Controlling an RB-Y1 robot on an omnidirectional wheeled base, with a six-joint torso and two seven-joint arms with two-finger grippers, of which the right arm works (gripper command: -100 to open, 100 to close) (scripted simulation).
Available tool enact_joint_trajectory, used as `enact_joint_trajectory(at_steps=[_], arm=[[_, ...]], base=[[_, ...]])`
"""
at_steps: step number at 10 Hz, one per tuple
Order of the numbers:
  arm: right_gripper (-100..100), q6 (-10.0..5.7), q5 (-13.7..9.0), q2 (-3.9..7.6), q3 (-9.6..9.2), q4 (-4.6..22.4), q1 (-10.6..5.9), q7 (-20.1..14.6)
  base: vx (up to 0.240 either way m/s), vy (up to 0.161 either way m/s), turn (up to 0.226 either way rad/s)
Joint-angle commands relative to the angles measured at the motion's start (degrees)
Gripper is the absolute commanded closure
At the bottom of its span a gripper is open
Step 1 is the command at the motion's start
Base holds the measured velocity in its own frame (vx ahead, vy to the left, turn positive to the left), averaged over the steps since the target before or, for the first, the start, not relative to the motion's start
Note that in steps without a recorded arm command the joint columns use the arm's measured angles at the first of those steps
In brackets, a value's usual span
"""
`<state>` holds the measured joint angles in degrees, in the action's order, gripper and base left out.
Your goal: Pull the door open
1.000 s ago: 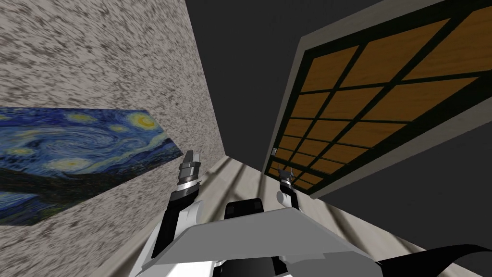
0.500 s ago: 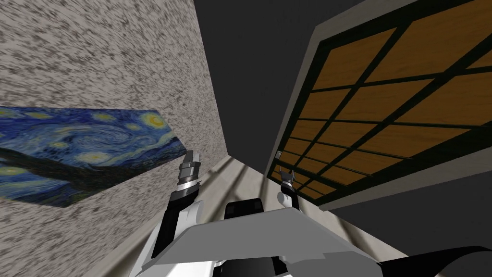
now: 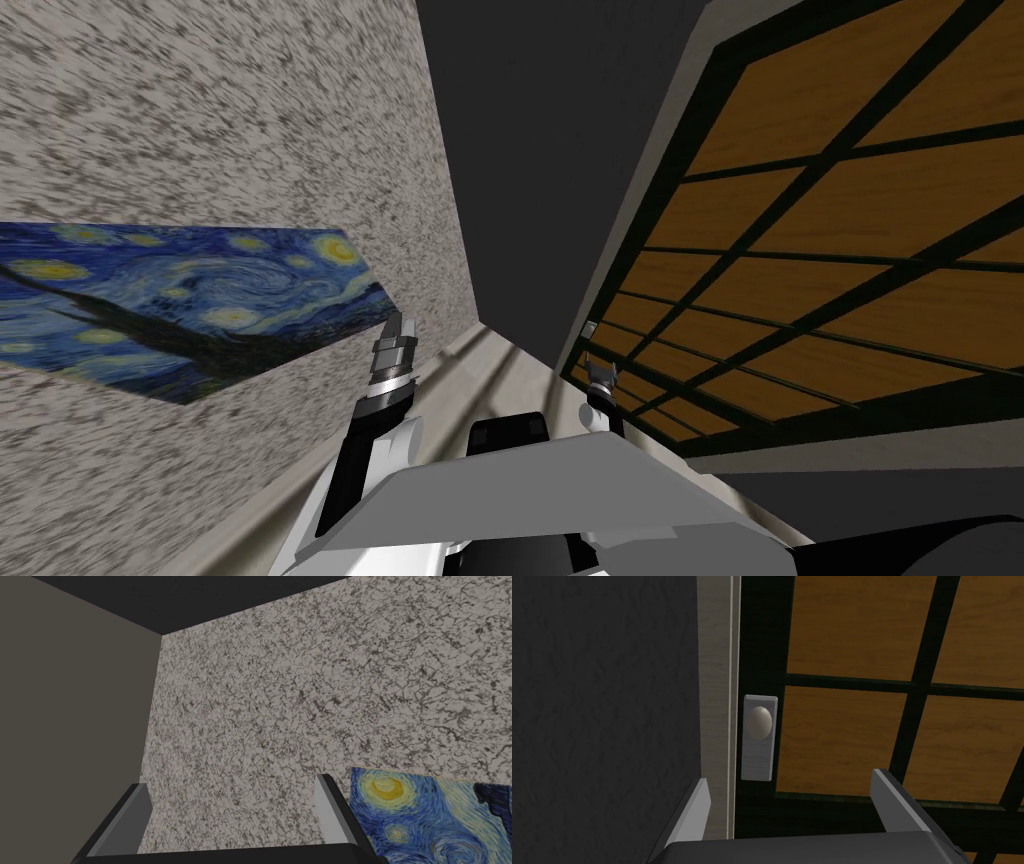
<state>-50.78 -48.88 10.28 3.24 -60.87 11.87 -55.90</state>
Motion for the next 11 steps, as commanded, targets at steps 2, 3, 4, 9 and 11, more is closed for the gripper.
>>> enact_joint_trajectory(at_steps=[2, 3, 4, 9, 11], arm=[[-100, -0.8, -1.8, 0.28, 0.19, 3.0, -0.8, -2.4], [-100, -1.06, -2.3, 0.36, 0.23, 3.9, -1.01, -3.2], [-100, -1.31, -2.8, 0.44, 0.28, 4.8, -1.22, -3.9], [-100, -2.83, -5.8, 0.97, 0.51, 10.4, -2.58, -8.3], [-100, -2.72, -3.4, 1.97, 0.05, 11.7, -2.68, -11.4]], base=[[0.075, -0.065, 0.138], [0.068, -0.064, 0.142], [0.054, -0.061, 0.098], [0.078, -0.084, 0.15], [0.173, -0.031, -0.193]])
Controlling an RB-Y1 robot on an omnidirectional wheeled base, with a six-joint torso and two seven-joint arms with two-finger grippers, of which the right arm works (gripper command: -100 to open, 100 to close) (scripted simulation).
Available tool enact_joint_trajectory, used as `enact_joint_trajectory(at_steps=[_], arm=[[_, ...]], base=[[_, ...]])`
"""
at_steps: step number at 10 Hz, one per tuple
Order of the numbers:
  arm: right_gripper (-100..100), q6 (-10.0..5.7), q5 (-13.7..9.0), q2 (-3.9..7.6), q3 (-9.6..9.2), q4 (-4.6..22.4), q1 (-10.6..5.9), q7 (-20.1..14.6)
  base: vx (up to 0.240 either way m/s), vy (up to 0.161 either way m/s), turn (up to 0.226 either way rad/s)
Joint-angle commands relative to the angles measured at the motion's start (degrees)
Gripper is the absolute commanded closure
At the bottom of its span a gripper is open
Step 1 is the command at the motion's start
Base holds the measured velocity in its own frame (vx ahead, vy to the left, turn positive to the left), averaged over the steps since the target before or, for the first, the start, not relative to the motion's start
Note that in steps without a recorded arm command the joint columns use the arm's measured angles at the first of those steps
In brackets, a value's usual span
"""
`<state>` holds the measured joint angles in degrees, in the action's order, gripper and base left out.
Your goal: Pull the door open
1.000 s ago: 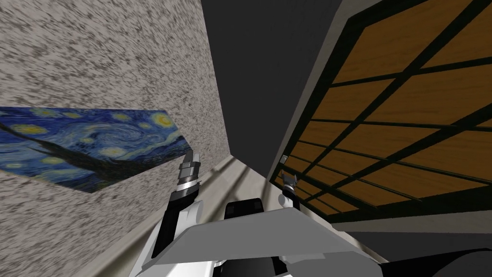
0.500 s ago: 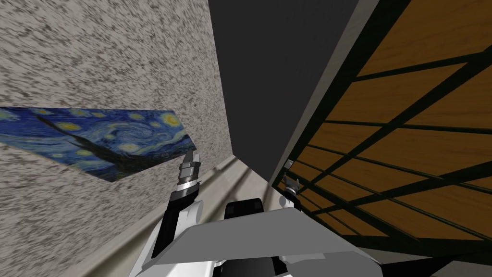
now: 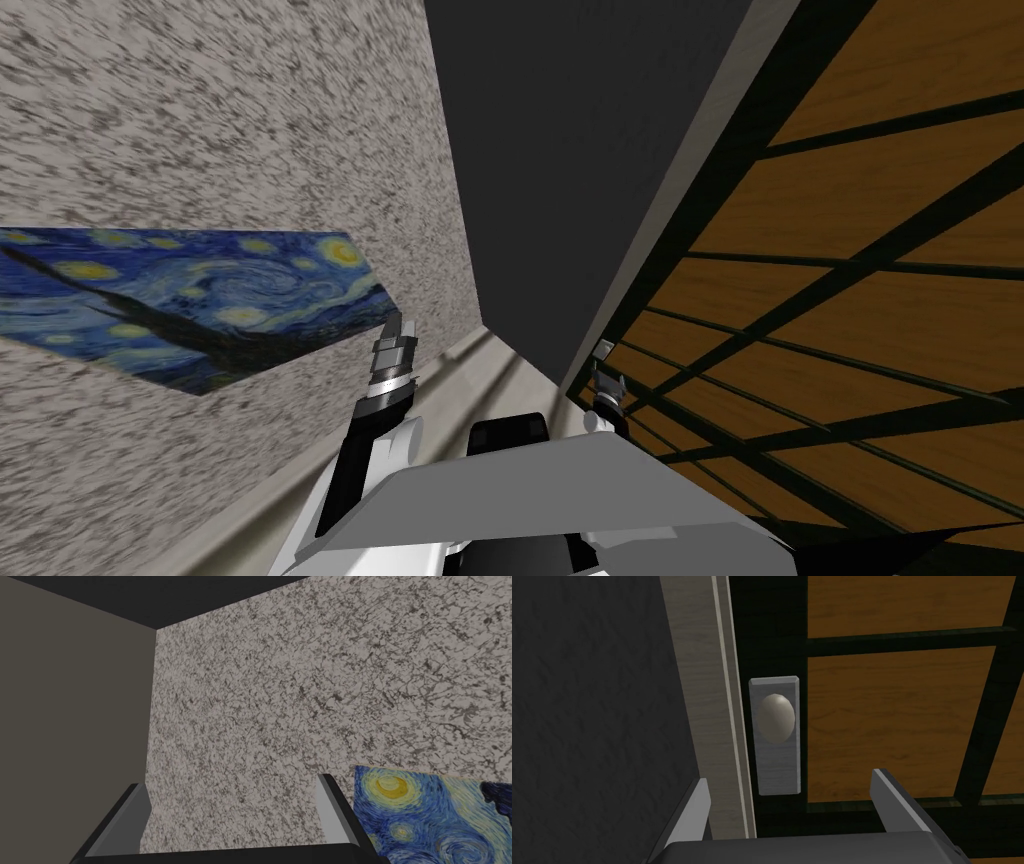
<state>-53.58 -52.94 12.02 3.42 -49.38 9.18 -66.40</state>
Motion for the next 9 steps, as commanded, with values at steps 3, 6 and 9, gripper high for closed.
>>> enact_joint_trajectory(at_steps=[3, 6, 9], arm=[[-100, 0.35, 3.5, 1.39, -0.65, 1.6, -0.05, -4.3], [-100, 0.59, 6.0, 2.41, -1.12, 2.8, -0.11, -7.3], [-100, 0.86, 8.9, 3.61, -1.67, 4.2, -0.18, -10.9]], base=[[0.181, -0.023, -0.132], [0.143, -0.029, -0.162], [0.143, -0.036, -0.143]])
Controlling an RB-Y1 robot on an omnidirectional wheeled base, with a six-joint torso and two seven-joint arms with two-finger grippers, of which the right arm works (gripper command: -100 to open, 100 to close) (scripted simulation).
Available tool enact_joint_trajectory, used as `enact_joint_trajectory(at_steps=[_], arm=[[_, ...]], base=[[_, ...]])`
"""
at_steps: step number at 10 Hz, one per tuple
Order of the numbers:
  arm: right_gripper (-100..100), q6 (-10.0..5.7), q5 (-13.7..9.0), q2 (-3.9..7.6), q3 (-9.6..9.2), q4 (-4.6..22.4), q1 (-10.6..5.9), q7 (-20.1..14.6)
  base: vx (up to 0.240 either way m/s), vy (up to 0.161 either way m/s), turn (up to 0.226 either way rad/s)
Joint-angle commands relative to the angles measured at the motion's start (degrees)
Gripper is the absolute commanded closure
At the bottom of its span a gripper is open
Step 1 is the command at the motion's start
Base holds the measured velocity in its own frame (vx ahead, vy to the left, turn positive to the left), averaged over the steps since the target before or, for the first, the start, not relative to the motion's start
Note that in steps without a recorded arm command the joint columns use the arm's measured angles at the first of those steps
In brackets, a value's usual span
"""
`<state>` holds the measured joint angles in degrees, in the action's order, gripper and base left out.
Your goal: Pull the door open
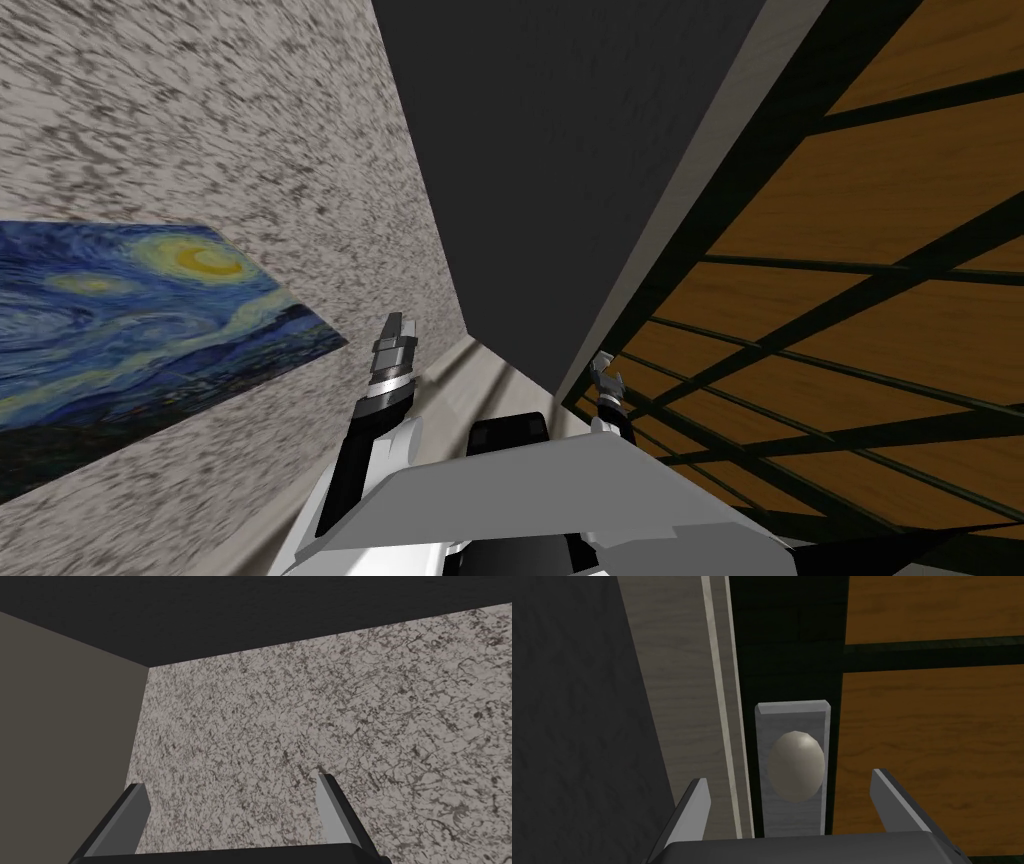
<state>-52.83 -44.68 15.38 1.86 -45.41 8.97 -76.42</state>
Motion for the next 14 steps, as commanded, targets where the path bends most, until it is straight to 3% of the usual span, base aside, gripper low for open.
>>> enact_joint_trajectory(at_steps=[1, 3, 4, 5, 10, 14], arm=[[-100, 0.2, 1.6, 0.65, -0.3, 0.7, 0.0, -2.0], [-100, 0.36, 3.3, 1.35, -0.62, 1.5, -0.03, -4.1], [-100, 0.21, 2.9, 0.77, -0.78, 1.2, 0.34, -3.3], [100, 0.21, 2.9, 0.77, -0.78, 1.2, 0.34, -3.3], [100, 0.21, 2.9, 0.77, -0.78, 1.2, 0.34, -3.3], [100, 0.6, 4.5, 1.85, -3.6, -0.3, 1.05, -5.3]], base=[[0.202, -0.039, -0.191], [0.168, -0.051, -0.14], [0.034, -0.002, -0.038], [-0.019, 0.02, 0.039], [-0.007, -0.003, -0.004], [-0.204, 0.013, 0.065]])
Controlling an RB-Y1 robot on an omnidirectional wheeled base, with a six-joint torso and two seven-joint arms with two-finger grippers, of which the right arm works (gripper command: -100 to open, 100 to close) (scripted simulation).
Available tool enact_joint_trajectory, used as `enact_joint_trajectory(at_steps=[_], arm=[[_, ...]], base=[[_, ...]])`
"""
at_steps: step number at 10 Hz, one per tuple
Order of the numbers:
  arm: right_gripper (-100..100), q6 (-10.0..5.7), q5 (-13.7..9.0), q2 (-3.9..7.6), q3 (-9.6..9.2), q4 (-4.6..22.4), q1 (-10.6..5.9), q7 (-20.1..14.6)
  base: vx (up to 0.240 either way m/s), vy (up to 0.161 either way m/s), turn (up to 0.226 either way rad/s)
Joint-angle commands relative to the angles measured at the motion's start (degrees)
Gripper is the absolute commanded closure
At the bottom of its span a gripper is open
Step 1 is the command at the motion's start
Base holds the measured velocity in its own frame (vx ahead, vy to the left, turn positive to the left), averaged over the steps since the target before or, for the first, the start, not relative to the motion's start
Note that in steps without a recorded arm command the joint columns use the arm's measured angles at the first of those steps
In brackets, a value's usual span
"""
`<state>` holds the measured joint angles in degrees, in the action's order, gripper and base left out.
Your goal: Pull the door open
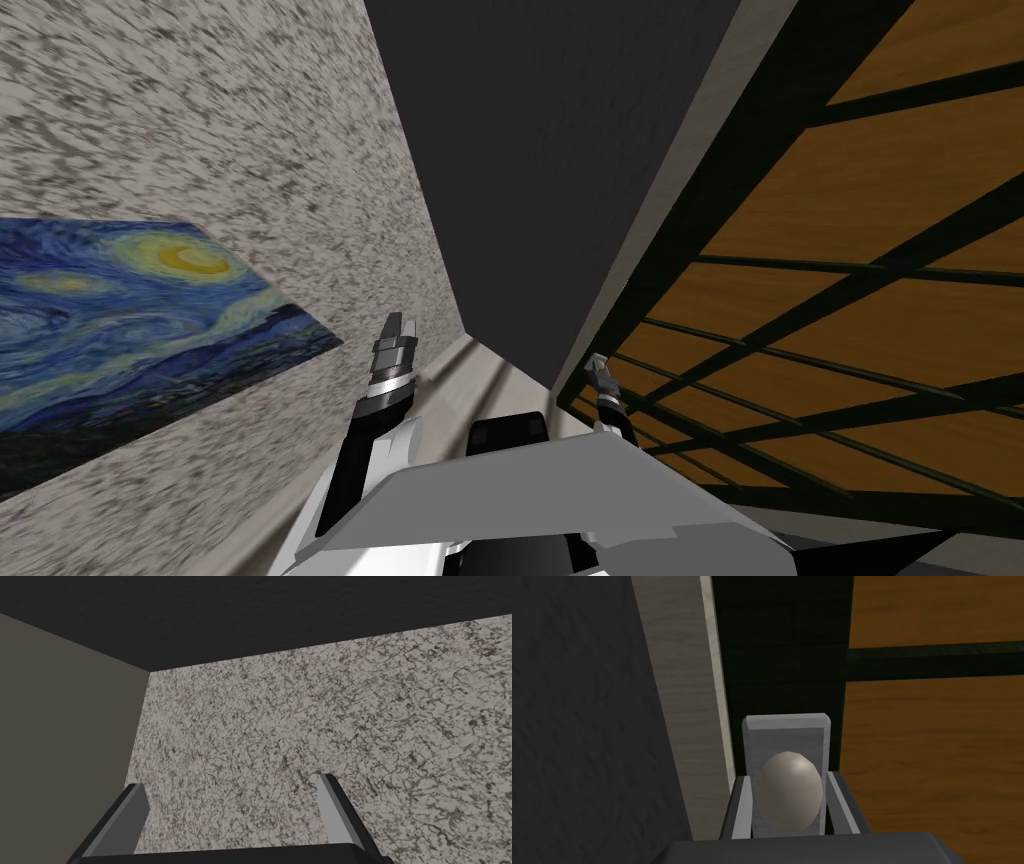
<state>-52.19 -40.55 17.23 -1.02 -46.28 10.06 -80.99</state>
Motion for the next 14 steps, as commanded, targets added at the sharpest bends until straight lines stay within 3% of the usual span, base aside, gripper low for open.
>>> enact_joint_trajectory(at_steps=[1, 5, 6, 12, 14], arm=[[100, 0.09, 0.8, 0.27, -1.47, 0.2, 0.11, -1.2], [100, 0.6, 2.3, 1.24, -4.16, -1.2, 0.68, -3.0], [100, 0.31, 2.1, 1.19, -3.72, -1.2, 0.59, -2.7], [100, -0.55, 5.1, 3.13, -8.96, -3.3, 2.64, -5.8], [100, -0.55, 5.2, 3.21, -9.14, -3.5, 2.5, -5.8]], base=[[-0.213, -0.002, 0.067], [-0.23, 0.016, 0.062], [-0.107, 0.015, 0.018], [-0.217, -0.015, 0.069], [-0.151, 0.012, 0.028]])
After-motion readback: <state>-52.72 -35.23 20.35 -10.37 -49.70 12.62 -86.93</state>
